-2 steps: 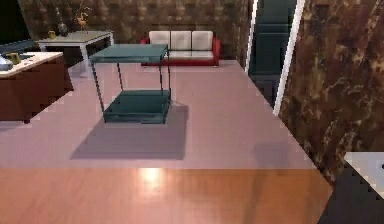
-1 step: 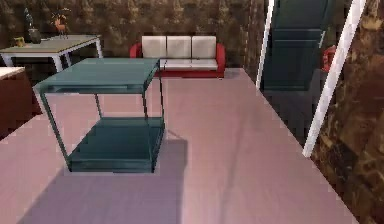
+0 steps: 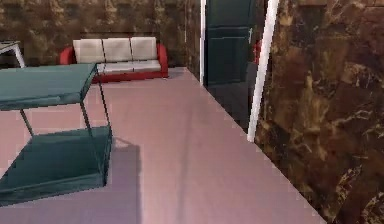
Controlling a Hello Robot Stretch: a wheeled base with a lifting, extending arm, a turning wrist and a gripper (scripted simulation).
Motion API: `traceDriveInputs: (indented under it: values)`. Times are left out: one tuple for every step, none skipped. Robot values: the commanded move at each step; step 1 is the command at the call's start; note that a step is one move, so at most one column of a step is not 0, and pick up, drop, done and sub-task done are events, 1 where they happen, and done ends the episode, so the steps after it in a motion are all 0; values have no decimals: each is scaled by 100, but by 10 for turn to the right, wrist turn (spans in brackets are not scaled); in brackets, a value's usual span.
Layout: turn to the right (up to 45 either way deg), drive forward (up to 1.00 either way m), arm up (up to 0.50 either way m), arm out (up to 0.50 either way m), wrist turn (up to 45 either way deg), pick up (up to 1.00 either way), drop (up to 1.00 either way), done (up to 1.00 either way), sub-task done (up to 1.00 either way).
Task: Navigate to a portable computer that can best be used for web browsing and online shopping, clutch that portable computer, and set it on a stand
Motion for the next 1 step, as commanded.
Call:
traceDriveInputs:
  values:
    - [0,100,0,0,0,0,0,0,0]
